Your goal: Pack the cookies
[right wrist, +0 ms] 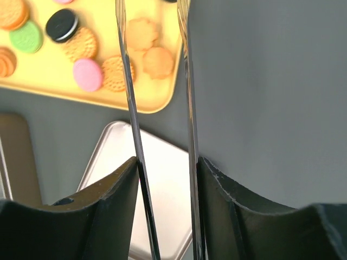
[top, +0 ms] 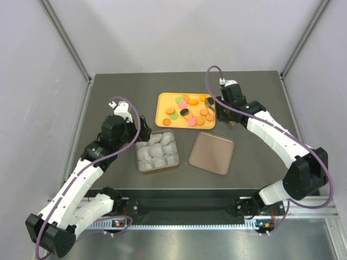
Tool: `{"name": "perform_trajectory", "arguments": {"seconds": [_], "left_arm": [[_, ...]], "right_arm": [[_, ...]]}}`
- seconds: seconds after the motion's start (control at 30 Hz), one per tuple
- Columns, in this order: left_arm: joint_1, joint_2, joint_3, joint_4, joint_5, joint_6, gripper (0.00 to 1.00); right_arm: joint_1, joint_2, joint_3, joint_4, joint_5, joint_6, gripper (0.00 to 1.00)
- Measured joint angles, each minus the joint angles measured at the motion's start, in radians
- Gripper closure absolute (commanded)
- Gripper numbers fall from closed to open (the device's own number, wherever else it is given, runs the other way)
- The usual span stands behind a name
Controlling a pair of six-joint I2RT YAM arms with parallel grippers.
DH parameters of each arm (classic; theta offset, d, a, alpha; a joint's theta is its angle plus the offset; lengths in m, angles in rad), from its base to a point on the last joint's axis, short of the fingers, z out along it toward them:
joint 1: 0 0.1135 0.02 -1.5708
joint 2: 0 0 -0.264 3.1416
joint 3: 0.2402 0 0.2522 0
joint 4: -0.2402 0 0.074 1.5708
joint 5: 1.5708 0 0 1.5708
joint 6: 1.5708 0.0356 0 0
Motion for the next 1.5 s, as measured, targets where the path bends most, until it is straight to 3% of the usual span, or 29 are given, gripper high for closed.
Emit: {"name": "perform_trajectory", "arguments": {"seconds": [0.4,1.5], "left_arm": [[0.0,0.0,0.0,-0.001,-0.012,0.0,0.01],[0.0,0.0,0.0,-0.002,-0.013,0.0,0.01]], "right_arm": [[0.214,0.143,0.096,-0.013,0.027,0.002,0.55],[0.36,0.306,0.172,-0.129,0.198,0.0,0.53]]}}
